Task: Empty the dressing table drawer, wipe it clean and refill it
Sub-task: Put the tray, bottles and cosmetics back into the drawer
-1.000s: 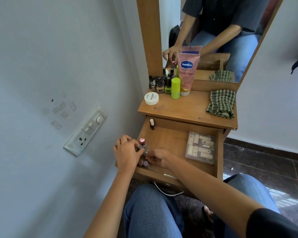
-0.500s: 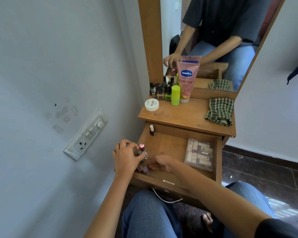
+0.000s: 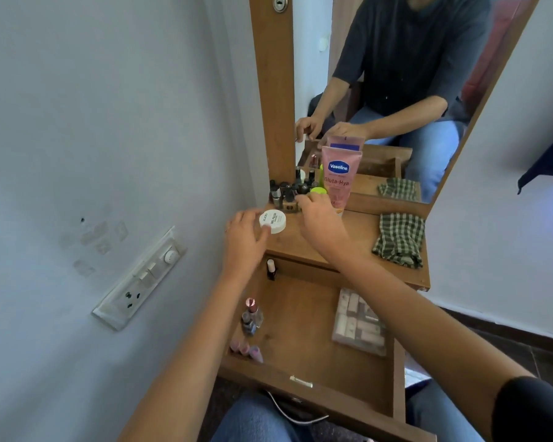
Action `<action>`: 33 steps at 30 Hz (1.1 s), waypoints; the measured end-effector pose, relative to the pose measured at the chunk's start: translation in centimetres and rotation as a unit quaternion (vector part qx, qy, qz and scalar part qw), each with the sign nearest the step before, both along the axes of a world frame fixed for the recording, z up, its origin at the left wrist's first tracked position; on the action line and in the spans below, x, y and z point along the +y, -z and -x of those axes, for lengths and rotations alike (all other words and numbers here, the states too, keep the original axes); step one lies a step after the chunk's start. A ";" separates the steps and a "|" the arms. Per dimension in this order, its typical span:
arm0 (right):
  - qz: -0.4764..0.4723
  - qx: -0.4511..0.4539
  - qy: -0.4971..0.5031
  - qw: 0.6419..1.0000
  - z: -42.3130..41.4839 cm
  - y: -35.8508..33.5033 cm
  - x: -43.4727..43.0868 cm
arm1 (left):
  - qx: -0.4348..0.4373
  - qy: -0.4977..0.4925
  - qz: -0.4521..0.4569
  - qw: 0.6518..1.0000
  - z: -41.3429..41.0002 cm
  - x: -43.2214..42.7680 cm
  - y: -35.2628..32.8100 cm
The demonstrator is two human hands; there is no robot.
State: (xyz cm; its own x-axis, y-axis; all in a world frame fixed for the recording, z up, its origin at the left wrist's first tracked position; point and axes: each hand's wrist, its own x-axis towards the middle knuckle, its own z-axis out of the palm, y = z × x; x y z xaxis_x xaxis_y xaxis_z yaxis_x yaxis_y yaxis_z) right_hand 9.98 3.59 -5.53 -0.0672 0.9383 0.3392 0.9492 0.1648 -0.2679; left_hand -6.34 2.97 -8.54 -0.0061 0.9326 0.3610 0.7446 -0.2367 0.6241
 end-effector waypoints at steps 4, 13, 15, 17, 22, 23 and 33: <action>-0.045 -0.195 0.051 0.978 -0.5 -0.2 3.6 | 0.057 0.040 -0.004 0.998 -2.5 5.6 -1.6; -0.088 -0.262 0.038 0.960 -0.1 0.7 5.8 | 0.155 0.058 -0.029 0.986 -4.7 10.3 -1.4; -0.100 -0.242 0.022 0.965 -0.3 0.7 6.1 | 0.146 0.055 -0.046 0.987 -4.8 10.6 -1.0; -0.109 -0.228 0.023 0.967 -0.5 0.7 6.3 | 0.134 0.053 -0.063 0.988 -5.0 10.7 -0.7; -0.065 -0.214 0.016 0.974 -0.4 0.8 6.5 | 0.125 0.045 -0.073 0.988 -5.4 10.9 -0.3; -0.056 -0.217 0.011 0.975 -0.4 0.6 6.4 | 0.121 0.047 -0.070 0.989 -5.4 10.9 -0.3; -0.086 -0.171 -0.015 0.981 -0.6 -2.6 5.0 | -0.096 0.050 -0.067 0.992 -4.2 8.7 -4.6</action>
State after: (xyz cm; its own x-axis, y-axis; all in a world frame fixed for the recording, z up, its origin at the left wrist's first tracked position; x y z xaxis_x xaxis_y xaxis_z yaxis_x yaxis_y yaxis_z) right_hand 10.56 8.62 -2.89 -0.2320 0.8649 0.4451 0.9727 0.2095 0.0999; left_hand -2.14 11.63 -3.96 0.0035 0.8755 0.4832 0.5842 -0.3940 0.7096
